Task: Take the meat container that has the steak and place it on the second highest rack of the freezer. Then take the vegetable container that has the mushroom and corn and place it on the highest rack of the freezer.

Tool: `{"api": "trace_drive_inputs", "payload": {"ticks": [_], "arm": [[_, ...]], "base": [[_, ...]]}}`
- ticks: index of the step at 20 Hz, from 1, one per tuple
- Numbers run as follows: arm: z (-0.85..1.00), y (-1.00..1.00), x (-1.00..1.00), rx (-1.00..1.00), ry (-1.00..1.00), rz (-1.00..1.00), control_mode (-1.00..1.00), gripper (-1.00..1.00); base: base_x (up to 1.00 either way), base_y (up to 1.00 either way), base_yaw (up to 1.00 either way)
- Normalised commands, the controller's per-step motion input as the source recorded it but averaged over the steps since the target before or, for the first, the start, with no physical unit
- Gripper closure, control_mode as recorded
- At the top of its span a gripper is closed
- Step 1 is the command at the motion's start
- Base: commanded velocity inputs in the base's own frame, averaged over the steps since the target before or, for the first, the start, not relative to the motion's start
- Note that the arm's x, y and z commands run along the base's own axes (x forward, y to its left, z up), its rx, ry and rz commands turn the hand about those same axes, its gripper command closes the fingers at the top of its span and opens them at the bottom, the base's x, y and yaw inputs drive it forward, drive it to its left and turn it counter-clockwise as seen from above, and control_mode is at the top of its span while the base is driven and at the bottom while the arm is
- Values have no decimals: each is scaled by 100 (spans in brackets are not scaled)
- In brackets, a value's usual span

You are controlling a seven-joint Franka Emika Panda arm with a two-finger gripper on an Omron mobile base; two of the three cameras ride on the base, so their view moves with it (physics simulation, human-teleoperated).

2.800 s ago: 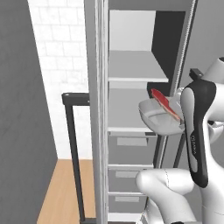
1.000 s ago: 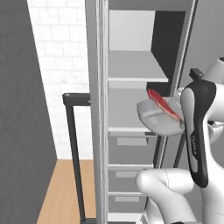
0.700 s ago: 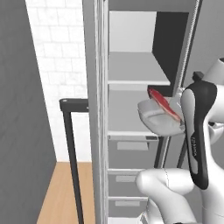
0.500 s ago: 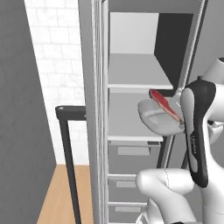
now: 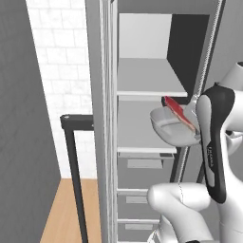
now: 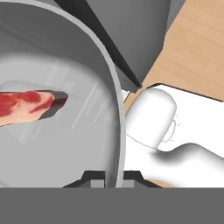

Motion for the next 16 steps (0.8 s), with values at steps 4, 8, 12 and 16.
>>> {"api": "trace_drive_inputs", "payload": {"ticks": [4, 8, 12, 16], "arm": [[-5, 30, 10, -2, 0, 0, -100, 100], [-23, 49, 56, -2, 0, -6, -100, 100], [-29, 7, 76, 0, -1, -17, -100, 100], [-44, 0, 64, 2, -2, -17, -100, 100]], "base": [[4, 16, 0], [0, 0, 0], [0, 0, 0], [0, 0, 0]]}}
